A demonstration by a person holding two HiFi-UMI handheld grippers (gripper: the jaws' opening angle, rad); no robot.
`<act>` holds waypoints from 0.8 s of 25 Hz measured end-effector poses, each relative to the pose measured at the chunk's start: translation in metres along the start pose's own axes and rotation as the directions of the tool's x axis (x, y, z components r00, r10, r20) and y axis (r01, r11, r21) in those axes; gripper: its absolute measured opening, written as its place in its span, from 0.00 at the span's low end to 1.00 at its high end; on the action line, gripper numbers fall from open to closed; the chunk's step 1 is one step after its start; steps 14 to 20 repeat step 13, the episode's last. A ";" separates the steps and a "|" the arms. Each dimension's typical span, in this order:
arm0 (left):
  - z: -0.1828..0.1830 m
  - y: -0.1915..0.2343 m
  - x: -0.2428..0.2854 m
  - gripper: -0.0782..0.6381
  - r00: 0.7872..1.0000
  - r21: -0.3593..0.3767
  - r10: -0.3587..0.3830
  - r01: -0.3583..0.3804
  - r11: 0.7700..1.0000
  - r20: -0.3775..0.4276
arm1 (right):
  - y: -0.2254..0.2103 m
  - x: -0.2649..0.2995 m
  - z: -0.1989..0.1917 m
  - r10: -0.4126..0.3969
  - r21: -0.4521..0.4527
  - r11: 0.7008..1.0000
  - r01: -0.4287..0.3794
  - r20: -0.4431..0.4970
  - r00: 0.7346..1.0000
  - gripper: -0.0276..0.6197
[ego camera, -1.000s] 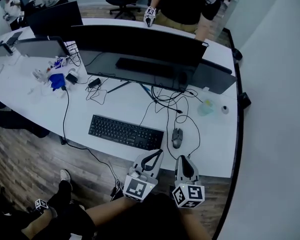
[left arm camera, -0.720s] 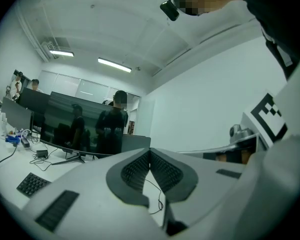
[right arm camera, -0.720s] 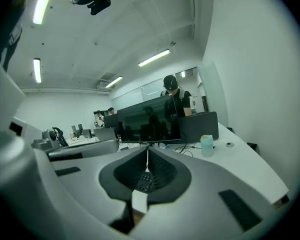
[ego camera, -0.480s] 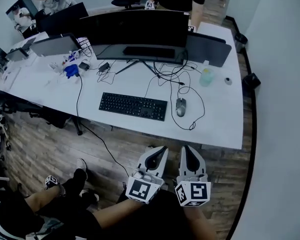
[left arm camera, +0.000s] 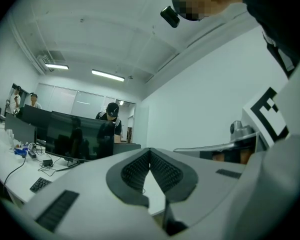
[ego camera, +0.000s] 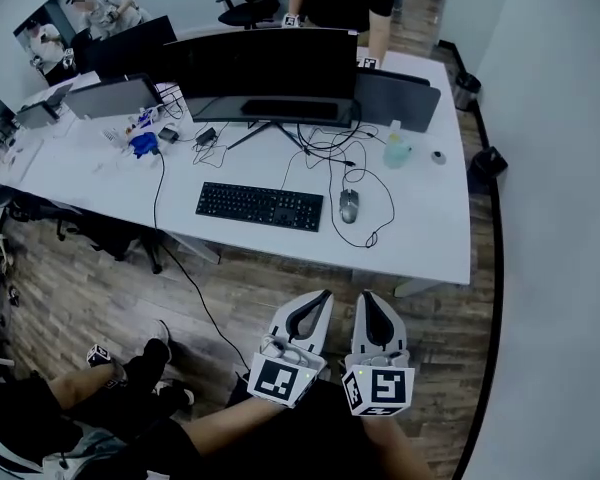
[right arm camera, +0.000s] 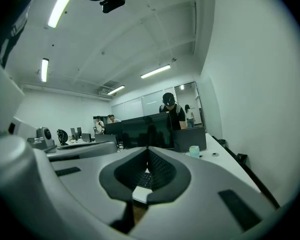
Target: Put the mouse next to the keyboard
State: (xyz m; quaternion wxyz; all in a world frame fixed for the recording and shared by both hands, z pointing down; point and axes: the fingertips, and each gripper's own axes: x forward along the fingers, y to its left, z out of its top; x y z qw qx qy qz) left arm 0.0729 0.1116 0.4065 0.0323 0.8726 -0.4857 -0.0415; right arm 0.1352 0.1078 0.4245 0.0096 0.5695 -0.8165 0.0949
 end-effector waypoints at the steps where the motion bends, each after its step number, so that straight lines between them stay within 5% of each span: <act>1: 0.002 -0.002 -0.002 0.12 1.000 0.000 -0.001 0.001 1.000 0.007 | 0.001 -0.002 0.002 0.000 -0.004 1.000 0.001 0.002 1.000 0.07; 20: 0.013 -0.008 -0.015 0.12 0.999 -0.019 -0.010 0.011 1.000 0.044 | 0.017 -0.009 0.008 0.007 -0.055 0.998 -0.007 0.014 1.000 0.07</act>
